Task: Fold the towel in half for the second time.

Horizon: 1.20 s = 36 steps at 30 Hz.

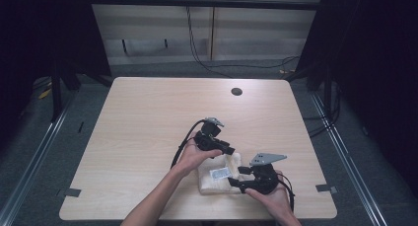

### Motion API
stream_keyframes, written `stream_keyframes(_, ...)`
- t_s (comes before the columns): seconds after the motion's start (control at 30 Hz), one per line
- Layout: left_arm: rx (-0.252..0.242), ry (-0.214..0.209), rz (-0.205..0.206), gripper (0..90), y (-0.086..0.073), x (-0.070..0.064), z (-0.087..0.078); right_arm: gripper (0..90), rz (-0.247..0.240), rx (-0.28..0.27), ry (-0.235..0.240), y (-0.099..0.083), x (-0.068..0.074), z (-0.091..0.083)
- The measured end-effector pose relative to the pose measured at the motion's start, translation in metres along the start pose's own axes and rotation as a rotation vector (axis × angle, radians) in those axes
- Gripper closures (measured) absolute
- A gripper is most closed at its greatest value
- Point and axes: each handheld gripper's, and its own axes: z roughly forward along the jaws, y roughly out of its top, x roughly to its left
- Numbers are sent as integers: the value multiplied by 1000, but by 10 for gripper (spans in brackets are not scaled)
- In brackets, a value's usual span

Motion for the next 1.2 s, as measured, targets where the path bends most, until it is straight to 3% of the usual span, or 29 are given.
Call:
stream_keyframes(0.17, -39, 25, -25, 550, -1, 2, -8, 317, 9, -31, -27, 0, -2, -7)
stream_keyframes(0.47, -44, 59, -8, 500, -9, -1, -26, 310, 36, -83, -73, 1, -5, -21)
stream_keyframes(0.83, -57, 85, 31, 508, -28, -3, -51, 348, 76, -148, -183, 9, -32, -45)
stream_keyframes(1.0, -67, 106, 30, 488, -36, -2, -64, 353, 82, -153, -186, 16, -40, -46)
stream_keyframes(1.2, -78, 181, 26, 456, -52, 0, -100, 355, 69, -181, -168, 28, -48, -57)
